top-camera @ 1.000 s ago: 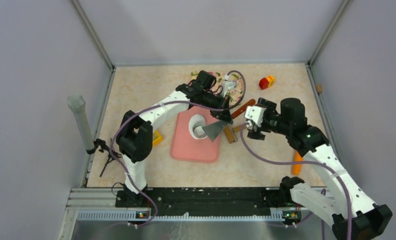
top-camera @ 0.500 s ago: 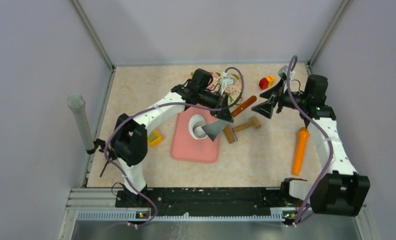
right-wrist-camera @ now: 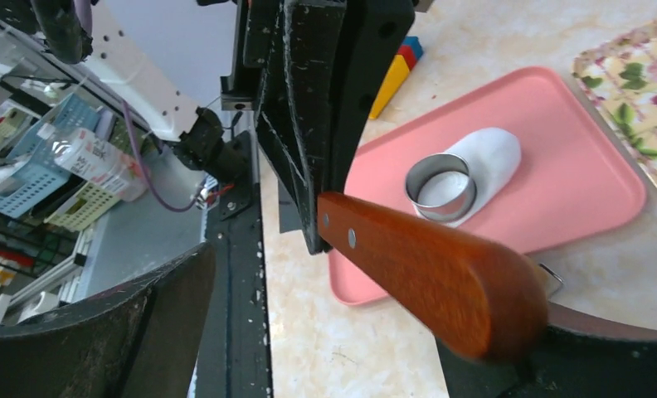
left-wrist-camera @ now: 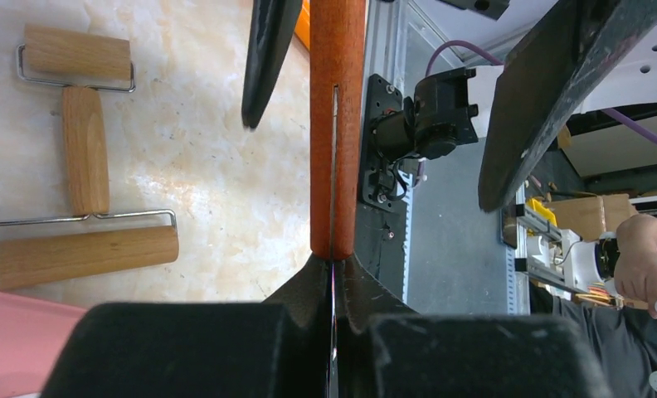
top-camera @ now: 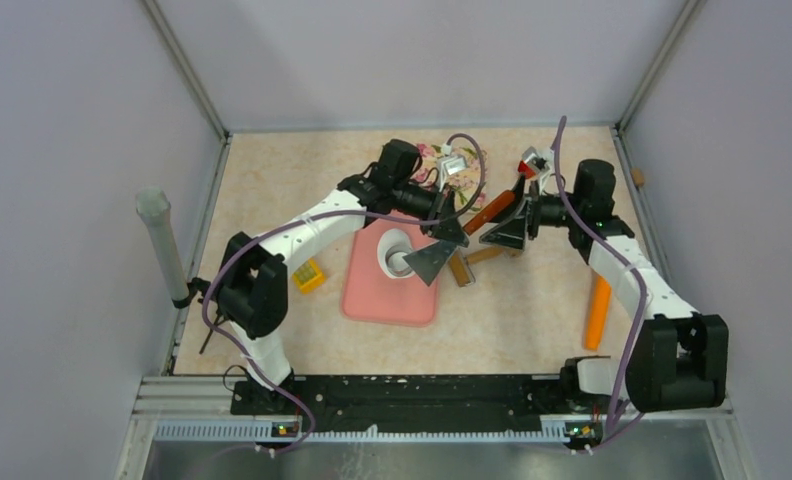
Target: Roll out the dumpling wrappers from the dough
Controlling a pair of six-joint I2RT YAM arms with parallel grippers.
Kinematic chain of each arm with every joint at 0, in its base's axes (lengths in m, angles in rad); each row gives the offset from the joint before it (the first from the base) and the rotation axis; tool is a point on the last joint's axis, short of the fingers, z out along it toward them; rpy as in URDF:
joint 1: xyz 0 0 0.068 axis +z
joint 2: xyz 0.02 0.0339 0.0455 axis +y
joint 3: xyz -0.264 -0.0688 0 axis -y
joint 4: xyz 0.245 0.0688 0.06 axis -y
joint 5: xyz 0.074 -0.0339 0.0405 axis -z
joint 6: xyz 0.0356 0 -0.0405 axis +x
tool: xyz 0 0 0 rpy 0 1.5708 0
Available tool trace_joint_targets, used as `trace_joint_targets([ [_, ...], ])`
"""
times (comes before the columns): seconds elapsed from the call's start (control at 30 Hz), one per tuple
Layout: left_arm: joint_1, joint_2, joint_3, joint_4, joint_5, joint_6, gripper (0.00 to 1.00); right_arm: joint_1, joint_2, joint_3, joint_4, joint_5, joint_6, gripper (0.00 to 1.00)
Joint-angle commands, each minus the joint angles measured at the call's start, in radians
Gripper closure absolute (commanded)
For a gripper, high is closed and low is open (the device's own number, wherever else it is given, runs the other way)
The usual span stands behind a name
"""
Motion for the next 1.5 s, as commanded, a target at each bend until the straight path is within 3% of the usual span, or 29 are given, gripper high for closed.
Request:
trace_joint_targets([
  [0.0,-0.018,-0.038,-0.005,0.079,0.048,-0.026,1.0,0.026,0.026,-0.035,0.293,-0.026,0.201,0.11],
  [0.23,-0.044,-0.029,-0.006,0.086,0.075,-0.028,1.0,0.025,0.058,-0.071,0.429,-0.001,0.301,0.14],
  [0.33,-0.051,-0.023,-0.006,0.084,0.072,-0.027,1.0,0.025,0.07,-0.074,0.473,-0.016,0.341,0.2],
  [0.53,-0.052,-0.014,-0.003,0.073,0.043,-0.018,1.0,0.026,0.054,-0.098,0.526,-0.074,0.362,0.41],
  [0.67,-0.052,-0.019,0.002,0.07,0.032,-0.016,1.0,0.026,0.047,-0.09,0.442,-0.099,0.287,0.46],
  [0.9,-0.051,-0.019,0.003,0.047,0.01,0.003,1.0,0.036,0.042,-0.077,0.389,-0.116,0.248,0.78],
  [0.97,-0.051,-0.016,0.003,0.037,0.006,0.011,1.0,0.038,0.043,-0.073,0.39,-0.111,0.256,0.73],
  [1.07,-0.052,-0.013,0.006,0.031,0.012,0.013,1.0,0.038,0.053,-0.058,0.381,-0.098,0.264,0.47],
  [1.17,-0.052,-0.013,0.009,0.018,0.015,0.022,1.0,0.037,0.074,-0.022,0.339,-0.104,0.24,0.37],
  [1.37,-0.051,-0.018,0.009,-0.02,0.011,0.055,1.0,0.034,0.094,0.085,-0.011,-0.107,-0.041,0.33],
  [1.47,-0.051,-0.013,0.009,-0.025,0.007,0.06,1.0,0.035,0.099,0.092,-0.031,-0.096,-0.045,0.34],
])
